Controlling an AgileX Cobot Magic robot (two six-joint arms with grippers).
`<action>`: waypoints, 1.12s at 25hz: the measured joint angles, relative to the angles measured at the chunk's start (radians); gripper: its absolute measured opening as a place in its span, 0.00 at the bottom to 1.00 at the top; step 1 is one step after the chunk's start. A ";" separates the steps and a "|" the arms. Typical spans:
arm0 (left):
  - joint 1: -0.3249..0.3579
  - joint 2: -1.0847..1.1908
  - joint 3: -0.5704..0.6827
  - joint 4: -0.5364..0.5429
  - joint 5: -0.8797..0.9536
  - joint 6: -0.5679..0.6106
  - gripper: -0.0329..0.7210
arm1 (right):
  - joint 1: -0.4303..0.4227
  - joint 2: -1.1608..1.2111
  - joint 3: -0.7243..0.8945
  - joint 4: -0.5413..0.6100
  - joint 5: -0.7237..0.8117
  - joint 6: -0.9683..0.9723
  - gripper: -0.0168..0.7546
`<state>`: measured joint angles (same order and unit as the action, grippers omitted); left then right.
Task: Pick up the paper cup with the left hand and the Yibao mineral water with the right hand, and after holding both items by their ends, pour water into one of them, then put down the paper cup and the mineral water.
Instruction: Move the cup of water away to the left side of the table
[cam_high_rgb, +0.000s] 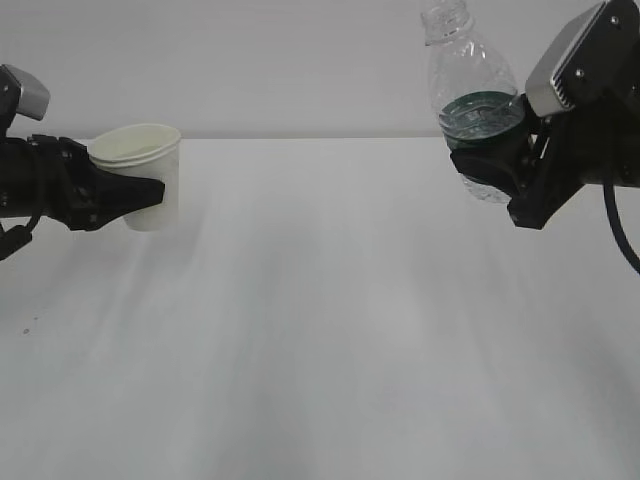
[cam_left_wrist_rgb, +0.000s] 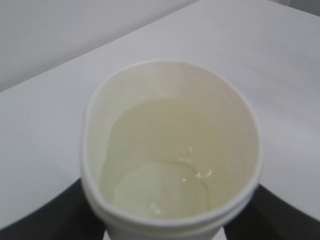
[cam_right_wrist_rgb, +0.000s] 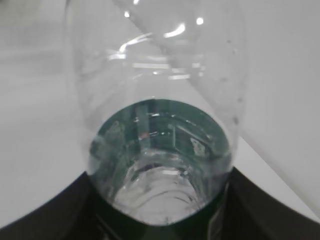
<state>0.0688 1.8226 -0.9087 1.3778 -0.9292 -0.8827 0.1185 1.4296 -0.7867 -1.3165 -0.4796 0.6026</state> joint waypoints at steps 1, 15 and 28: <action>0.000 0.005 0.000 -0.010 -0.004 0.011 0.64 | 0.000 0.000 0.000 0.000 0.000 0.000 0.59; 0.000 0.087 0.000 -0.078 -0.063 0.129 0.64 | 0.000 0.000 0.000 0.000 0.004 0.001 0.59; 0.000 0.155 0.000 -0.123 -0.138 0.227 0.64 | 0.000 0.000 0.000 0.000 0.027 0.001 0.59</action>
<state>0.0688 1.9779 -0.9087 1.2545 -1.0672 -0.6554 0.1185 1.4296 -0.7867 -1.3165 -0.4531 0.6036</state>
